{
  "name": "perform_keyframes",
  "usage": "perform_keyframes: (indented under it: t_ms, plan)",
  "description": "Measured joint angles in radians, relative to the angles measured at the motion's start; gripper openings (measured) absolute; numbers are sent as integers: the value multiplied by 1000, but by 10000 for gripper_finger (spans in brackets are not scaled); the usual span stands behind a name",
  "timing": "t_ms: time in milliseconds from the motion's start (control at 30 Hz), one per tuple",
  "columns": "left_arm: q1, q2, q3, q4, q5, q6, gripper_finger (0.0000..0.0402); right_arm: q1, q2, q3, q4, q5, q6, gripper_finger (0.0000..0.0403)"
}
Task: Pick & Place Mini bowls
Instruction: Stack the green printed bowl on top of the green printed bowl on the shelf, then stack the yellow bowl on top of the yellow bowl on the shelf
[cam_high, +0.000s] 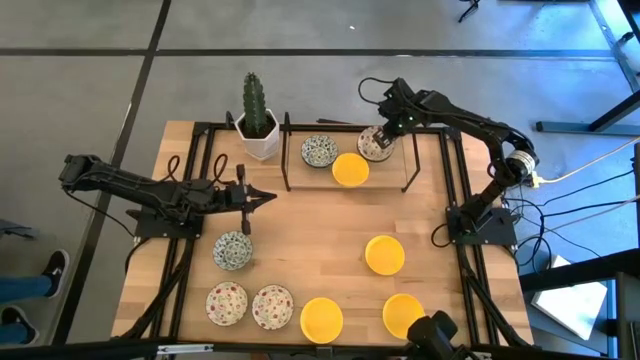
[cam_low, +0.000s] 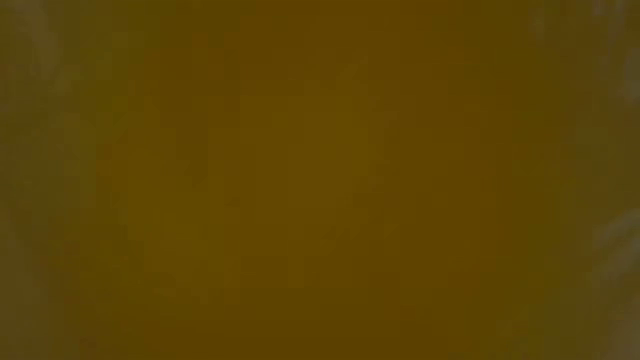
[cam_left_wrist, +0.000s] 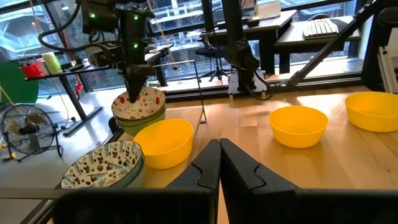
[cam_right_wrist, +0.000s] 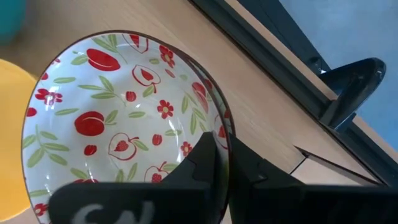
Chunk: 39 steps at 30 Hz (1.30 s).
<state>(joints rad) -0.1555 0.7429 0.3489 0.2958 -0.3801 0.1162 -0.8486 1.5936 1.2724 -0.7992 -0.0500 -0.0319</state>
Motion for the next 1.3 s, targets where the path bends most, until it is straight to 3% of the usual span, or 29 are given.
perform_keyframes:
  t_ms: [500,967,1133,1300]
  plan:
    - [0,0,0,0,0,-2,4,1,3,41,-97,10,-41,125]
    - [0,0,0,0,0,-8,4,8,-4,388,-409,-23,-118,147]
    - [0,0,0,-2,0,2,4,87,-127,506,-447,-168,-187,112]
    - [0,0,0,-9,0,24,4,299,-439,440,-187,-158,-191,13]
